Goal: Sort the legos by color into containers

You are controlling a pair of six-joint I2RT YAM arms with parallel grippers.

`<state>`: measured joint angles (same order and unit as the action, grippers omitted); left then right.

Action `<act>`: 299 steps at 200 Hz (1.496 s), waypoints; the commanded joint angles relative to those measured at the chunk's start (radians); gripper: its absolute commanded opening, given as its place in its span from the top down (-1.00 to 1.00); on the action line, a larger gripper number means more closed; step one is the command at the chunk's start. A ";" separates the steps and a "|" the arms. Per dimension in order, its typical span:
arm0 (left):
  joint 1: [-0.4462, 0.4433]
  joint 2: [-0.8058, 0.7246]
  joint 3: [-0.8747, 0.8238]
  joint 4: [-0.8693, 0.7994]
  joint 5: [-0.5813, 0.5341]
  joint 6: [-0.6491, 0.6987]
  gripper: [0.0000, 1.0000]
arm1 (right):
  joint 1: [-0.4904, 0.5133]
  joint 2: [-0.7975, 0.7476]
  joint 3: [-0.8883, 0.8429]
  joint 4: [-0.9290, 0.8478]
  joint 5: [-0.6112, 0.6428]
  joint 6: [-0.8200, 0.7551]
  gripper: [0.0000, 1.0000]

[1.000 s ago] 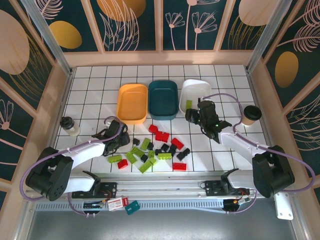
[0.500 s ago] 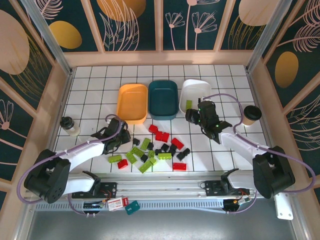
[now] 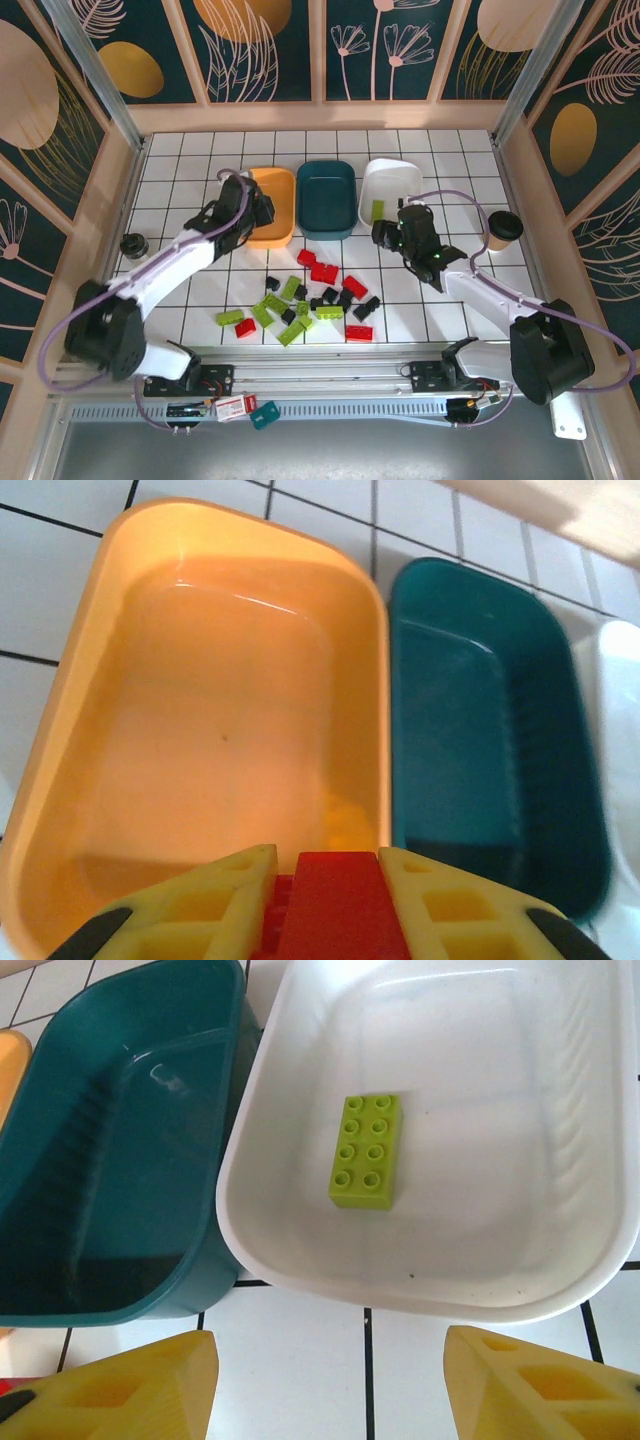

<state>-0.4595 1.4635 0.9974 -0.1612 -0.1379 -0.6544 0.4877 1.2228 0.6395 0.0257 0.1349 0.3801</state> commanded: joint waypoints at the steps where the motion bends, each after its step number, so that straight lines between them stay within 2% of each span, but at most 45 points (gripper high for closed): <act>1: 0.056 0.126 0.072 0.021 0.015 0.029 0.91 | 0.018 -0.048 -0.018 -0.009 -0.026 0.006 -0.24; 28: 0.094 0.229 0.133 0.040 0.032 0.032 0.66 | 0.042 -0.082 -0.046 -0.016 -0.072 -0.007 -0.24; 61: 0.102 0.307 0.197 0.028 0.044 0.041 -0.03 | 0.054 -0.120 -0.092 -0.013 -0.091 -0.003 -0.27; 90: 0.102 0.258 0.210 0.043 0.081 0.034 -0.52 | 0.054 -0.161 -0.119 0.000 -0.100 0.002 -0.29; 110: 0.102 0.175 0.205 0.048 0.110 0.035 -0.70 | 0.054 -0.175 -0.121 0.009 -0.115 -0.006 -0.29; 122: 0.101 0.117 0.181 0.061 0.131 0.030 -0.96 | 0.076 -0.176 -0.121 0.014 -0.159 -0.011 -0.29; 149: 0.091 -0.038 0.066 0.111 0.173 0.013 -0.98 | 0.106 -0.160 -0.120 -0.004 -0.186 -0.018 -0.35; 188: 0.070 -0.251 -0.196 0.165 0.198 -0.022 -0.98 | 0.177 -0.113 -0.109 -0.088 -0.141 -0.012 -0.35; 210: 0.071 -0.355 -0.319 0.160 0.189 -0.042 -0.98 | 0.210 -0.096 -0.094 -0.208 -0.048 0.062 -0.34; 232: 0.070 -0.444 -0.406 0.161 0.175 -0.060 -0.98 | 0.240 -0.121 -0.135 -0.265 -0.015 0.163 -0.31; 263: 0.070 -0.508 -0.480 0.164 0.144 -0.067 -0.98 | 0.286 -0.170 -0.198 -0.308 -0.016 0.275 -0.30; 299: 0.070 -0.493 -0.503 0.166 0.144 -0.060 -0.98 | 0.354 -0.167 -0.208 -0.329 -0.026 0.309 -0.31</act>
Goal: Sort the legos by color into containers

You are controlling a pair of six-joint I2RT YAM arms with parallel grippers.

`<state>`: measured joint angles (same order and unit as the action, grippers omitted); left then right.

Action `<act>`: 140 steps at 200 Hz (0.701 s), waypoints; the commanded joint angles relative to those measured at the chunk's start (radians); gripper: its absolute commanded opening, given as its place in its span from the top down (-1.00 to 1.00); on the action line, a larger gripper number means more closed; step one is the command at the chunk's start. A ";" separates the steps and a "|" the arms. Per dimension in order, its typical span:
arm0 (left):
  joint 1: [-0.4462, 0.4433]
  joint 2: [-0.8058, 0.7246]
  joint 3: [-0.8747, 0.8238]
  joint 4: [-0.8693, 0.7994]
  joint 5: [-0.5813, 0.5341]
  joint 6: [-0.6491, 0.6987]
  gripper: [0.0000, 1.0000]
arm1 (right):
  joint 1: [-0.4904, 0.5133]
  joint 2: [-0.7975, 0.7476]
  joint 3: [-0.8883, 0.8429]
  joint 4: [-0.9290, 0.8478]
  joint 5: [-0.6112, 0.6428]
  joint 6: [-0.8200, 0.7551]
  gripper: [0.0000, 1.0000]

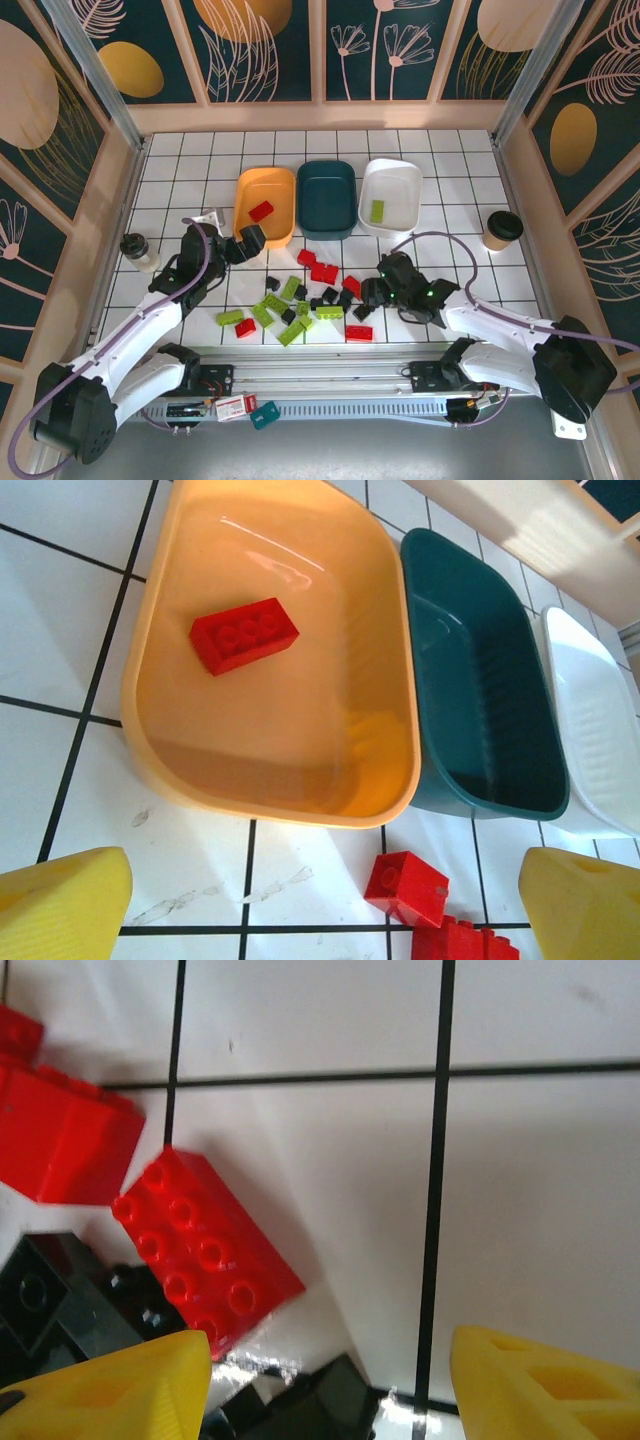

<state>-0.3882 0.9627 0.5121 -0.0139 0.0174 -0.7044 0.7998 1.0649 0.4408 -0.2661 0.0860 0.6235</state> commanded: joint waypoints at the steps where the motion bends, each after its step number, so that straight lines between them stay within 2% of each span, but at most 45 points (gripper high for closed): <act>1: -0.002 0.008 -0.018 0.019 -0.012 -0.010 -0.98 | 0.044 -0.010 -0.010 -0.037 0.024 0.065 -0.31; 81: -0.001 0.031 -0.046 0.040 -0.015 -0.008 -0.98 | 0.092 0.075 -0.017 -0.028 0.053 0.074 -0.27; 108: -0.001 0.033 -0.052 0.045 -0.017 -0.009 -0.98 | 0.093 0.076 -0.024 0.011 0.049 0.065 -0.13; 140: -0.002 0.036 -0.052 0.046 -0.017 -0.009 -0.98 | 0.092 0.090 -0.022 0.025 0.062 0.061 0.17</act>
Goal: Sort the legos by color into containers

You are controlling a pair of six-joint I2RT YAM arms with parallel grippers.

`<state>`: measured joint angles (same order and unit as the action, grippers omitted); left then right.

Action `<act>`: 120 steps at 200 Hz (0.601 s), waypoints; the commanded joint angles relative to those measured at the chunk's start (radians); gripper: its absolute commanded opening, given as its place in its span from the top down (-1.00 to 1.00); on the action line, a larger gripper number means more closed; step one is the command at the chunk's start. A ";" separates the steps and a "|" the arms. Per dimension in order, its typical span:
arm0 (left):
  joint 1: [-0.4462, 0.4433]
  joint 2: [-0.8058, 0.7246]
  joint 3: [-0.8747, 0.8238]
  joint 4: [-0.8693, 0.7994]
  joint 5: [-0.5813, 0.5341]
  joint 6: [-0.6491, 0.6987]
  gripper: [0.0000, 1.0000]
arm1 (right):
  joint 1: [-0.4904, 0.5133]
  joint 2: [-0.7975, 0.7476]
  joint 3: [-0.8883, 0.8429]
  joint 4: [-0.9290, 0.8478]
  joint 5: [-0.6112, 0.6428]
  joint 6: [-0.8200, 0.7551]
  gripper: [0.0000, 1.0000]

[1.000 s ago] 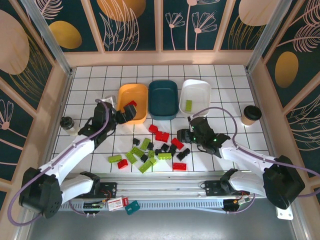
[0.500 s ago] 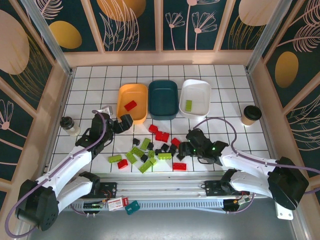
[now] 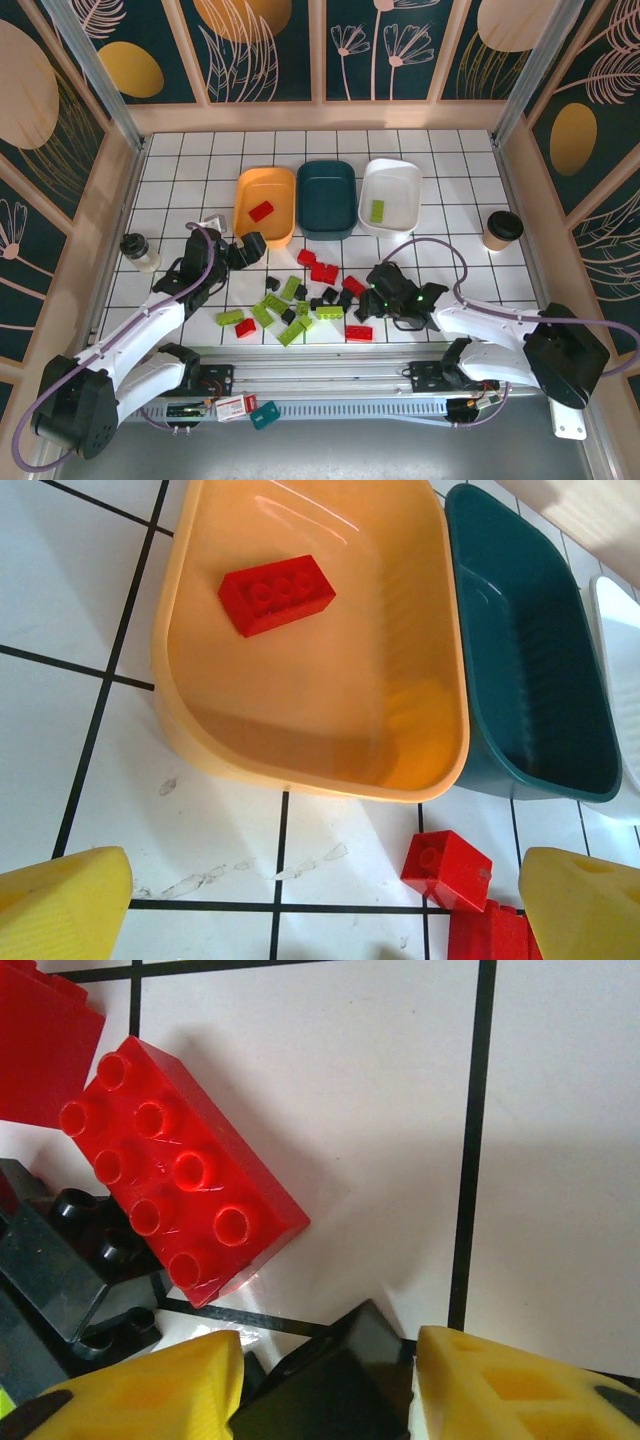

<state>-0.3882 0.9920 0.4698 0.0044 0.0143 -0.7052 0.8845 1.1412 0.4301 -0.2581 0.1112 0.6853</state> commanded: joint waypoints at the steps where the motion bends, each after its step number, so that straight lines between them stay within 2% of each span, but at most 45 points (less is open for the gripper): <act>1: -0.001 0.007 -0.010 0.029 -0.013 -0.009 -0.98 | 0.007 0.015 -0.011 0.016 0.037 0.000 0.18; 49: -0.001 0.009 0.000 0.019 -0.014 -0.007 -0.98 | -0.010 -0.050 0.002 -0.016 0.111 -0.016 0.49; 83: -0.002 -0.010 0.007 -0.001 -0.034 -0.005 -0.98 | -0.078 -0.107 0.113 -0.027 0.112 -0.143 0.60; 98: -0.001 -0.025 0.003 -0.007 -0.044 -0.014 -0.98 | -0.129 -0.065 0.196 0.026 0.070 -0.222 0.60; 120: -0.002 -0.041 -0.005 -0.014 -0.049 -0.029 -0.98 | -0.184 0.086 0.334 0.150 0.008 -0.304 0.60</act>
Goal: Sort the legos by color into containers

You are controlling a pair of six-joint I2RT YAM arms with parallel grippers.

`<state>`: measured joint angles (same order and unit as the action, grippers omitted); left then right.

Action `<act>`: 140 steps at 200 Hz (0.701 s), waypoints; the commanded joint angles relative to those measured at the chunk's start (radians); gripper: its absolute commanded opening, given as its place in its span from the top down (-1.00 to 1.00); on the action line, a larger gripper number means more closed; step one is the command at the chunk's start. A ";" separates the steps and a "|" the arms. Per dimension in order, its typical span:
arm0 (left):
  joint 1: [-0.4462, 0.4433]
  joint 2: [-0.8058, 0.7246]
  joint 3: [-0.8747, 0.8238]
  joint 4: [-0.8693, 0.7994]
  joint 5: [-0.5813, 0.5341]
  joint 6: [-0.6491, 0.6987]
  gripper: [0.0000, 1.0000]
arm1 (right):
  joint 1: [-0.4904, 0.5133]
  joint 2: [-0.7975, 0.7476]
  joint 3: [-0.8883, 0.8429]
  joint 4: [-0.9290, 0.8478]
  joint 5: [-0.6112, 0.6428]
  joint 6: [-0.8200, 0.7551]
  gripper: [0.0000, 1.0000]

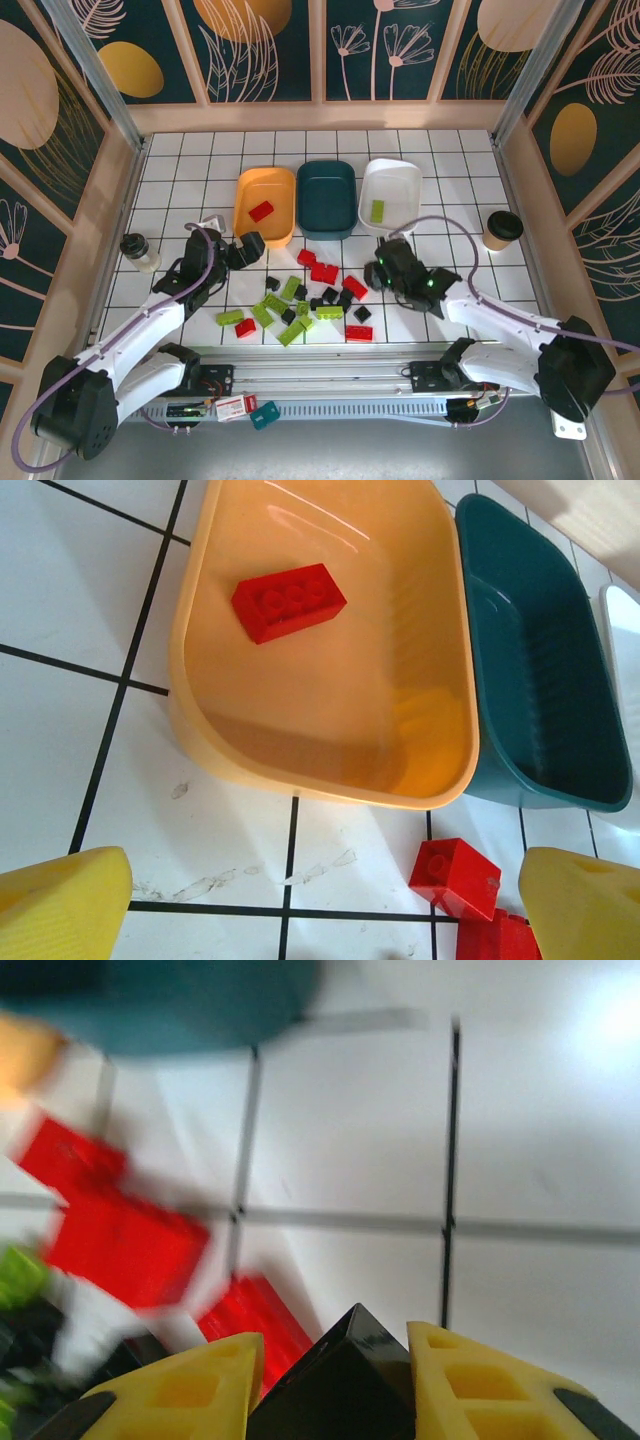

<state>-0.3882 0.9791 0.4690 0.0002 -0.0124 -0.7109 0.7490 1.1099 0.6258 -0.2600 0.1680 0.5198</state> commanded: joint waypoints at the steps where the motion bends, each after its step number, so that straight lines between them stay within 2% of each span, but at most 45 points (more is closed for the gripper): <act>1: -0.002 -0.029 -0.004 -0.011 -0.022 -0.024 -0.97 | -0.051 0.125 0.145 0.154 -0.049 -0.141 0.60; 34: -0.002 -0.050 -0.005 -0.045 -0.026 -0.033 -0.98 | -0.102 0.444 0.401 0.258 -0.147 -0.214 0.59; 80: -0.001 -0.099 -0.032 -0.080 -0.023 -0.057 -0.98 | -0.146 0.804 0.721 0.214 -0.148 -0.260 0.53; 96: -0.003 -0.114 -0.041 -0.092 -0.025 -0.061 -0.98 | -0.163 0.884 0.800 0.187 -0.185 -0.252 0.37; 118: -0.001 -0.132 -0.051 -0.102 -0.019 -0.065 -0.98 | -0.172 0.940 0.868 0.155 -0.200 -0.243 -0.09; 140: -0.001 -0.147 -0.059 -0.103 -0.020 -0.070 -0.98 | -0.171 0.919 0.875 0.148 -0.203 -0.243 -0.24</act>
<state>-0.3882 0.8558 0.4232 -0.0807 -0.0315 -0.7616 0.5770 2.0537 1.4570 -0.0814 -0.0109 0.2844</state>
